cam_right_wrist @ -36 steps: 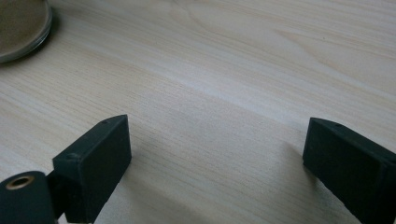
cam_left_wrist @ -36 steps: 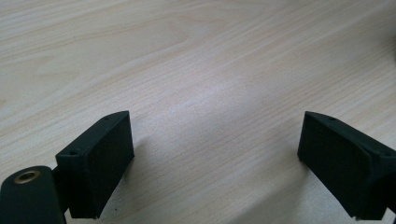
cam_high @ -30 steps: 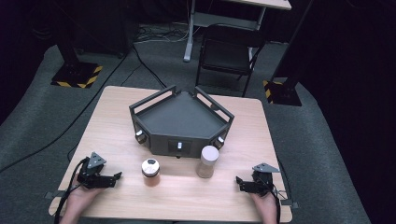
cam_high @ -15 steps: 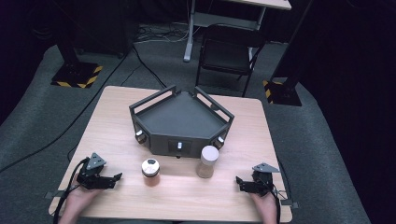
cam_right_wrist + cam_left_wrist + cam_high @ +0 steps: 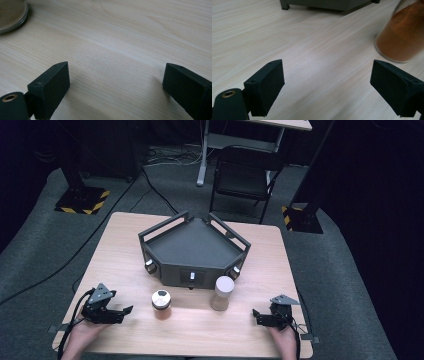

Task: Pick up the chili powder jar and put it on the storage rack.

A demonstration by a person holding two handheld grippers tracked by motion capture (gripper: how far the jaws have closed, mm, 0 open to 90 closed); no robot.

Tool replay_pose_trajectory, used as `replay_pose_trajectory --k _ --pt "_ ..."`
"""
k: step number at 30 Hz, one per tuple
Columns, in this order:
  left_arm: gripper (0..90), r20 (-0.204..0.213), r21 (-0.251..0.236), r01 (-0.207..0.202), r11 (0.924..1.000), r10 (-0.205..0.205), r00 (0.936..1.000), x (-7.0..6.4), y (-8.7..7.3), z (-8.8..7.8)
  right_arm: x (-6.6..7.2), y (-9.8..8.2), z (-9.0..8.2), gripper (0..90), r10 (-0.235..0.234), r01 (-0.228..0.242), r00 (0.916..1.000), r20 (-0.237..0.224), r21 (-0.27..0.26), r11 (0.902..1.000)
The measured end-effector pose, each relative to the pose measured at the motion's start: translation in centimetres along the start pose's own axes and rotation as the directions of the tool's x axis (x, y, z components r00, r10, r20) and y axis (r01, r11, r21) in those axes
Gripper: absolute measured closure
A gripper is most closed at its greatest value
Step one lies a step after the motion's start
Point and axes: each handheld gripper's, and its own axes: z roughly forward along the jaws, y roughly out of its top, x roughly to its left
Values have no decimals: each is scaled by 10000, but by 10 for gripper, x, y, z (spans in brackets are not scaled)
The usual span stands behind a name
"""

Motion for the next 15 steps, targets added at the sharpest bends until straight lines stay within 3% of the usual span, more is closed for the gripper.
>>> replay_pose_trajectory --k 9,15 --pt "112 615 -129 -528 9985 535 9967 -4 8 -1 0 0 0 65 0 0 10000 -2 0 10000" --pt "112 873 -247 -614 9978 634 9942 -7 11 -1 0 0 0 65 1 -1 10000 -1 0 10000"
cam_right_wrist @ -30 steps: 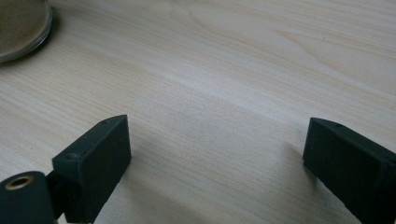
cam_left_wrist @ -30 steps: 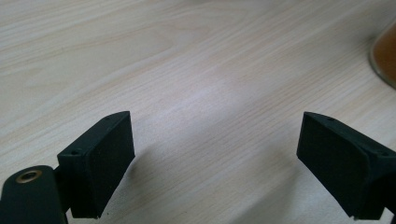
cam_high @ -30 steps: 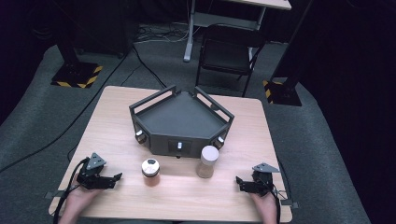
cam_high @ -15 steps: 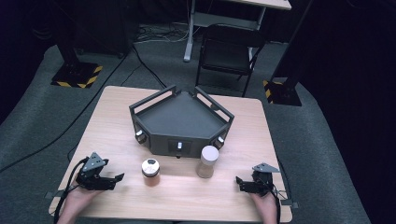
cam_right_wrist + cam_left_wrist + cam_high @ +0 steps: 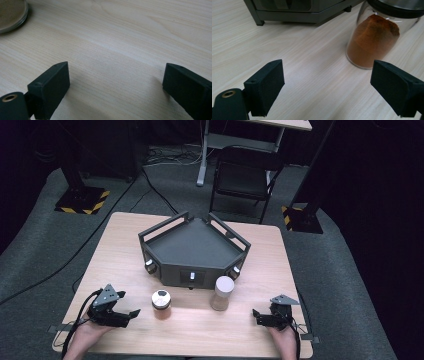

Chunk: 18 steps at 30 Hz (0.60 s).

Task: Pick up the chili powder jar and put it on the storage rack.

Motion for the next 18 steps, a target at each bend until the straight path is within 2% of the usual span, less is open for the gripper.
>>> replay_pose_trajectory --k 10,18 --pt "113 390 -235 -3 9997 12 9992 -1 2 -1 0 0 0 65 -7 7 10000 -1 -1 10000" --pt "114 651 -248 -163 9996 179 9977 -5 6 2 0 0 0 65 -6 6 10000 -1 0 10000"
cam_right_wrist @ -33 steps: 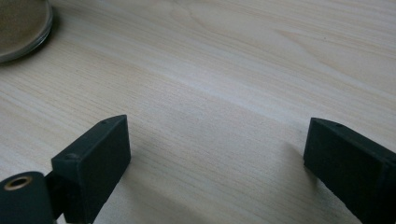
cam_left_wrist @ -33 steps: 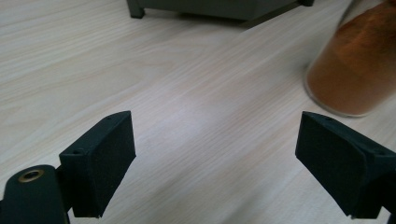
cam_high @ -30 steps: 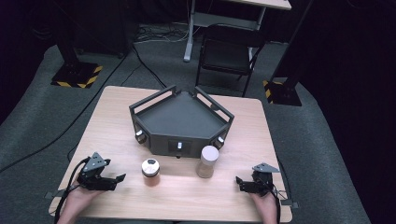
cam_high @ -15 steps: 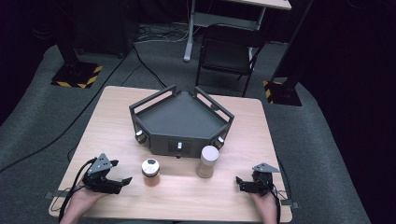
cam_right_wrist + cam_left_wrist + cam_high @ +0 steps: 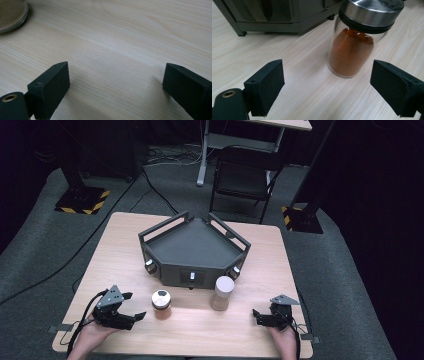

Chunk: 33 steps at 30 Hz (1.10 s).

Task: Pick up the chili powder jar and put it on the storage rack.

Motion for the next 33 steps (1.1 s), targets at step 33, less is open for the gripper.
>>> replay_pose_trajectory --k 33 --pt "123 693 -7 -314 9995 313 9971 -19 14 35 0 0 0 65 -2 2 10000 -1 -1 10000"
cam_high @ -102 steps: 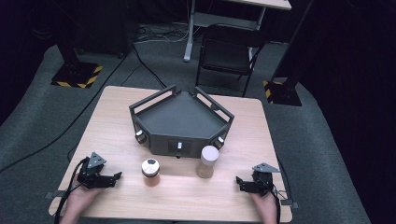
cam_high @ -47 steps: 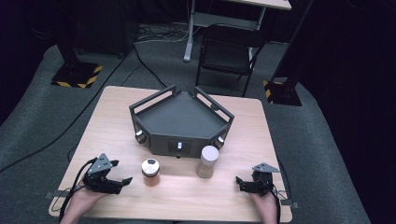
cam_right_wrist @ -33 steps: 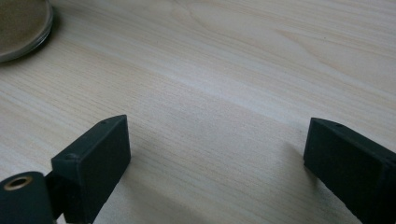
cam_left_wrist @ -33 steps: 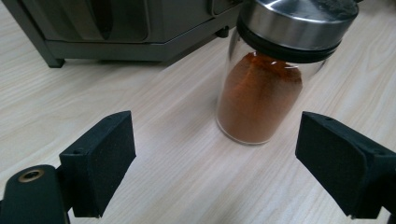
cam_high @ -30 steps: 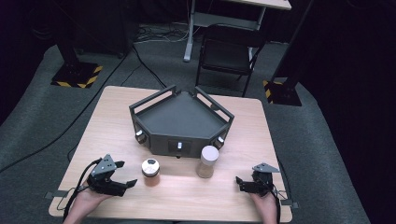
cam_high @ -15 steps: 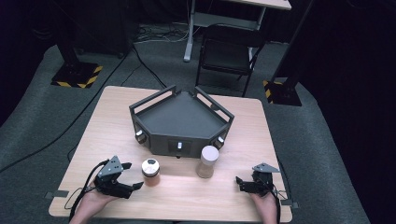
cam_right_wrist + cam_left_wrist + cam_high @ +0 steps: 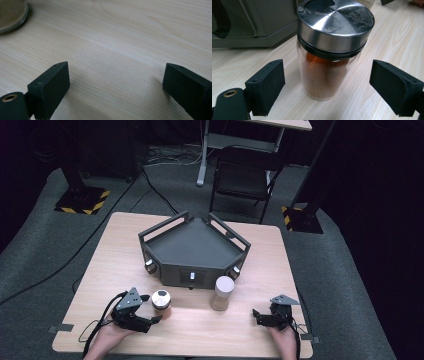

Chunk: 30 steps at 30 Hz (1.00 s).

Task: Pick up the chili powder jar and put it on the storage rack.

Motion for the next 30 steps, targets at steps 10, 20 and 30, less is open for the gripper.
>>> replay_pose_trajectory --k 10,20,30 --pt "136 85 0 85 10000 -85 9999 -2 0 11 0 0 0 65 2 -2 10000 1 1 10000" --pt "164 28 -89 91 9999 -91 10000 -5 0 19 0 0 0 65 0 0 10000 1 1 10000" --pt "227 -307 -187 8 9998 -14 9995 -9 -1 25 0 0 0 65 0 0 10000 1 1 10000"
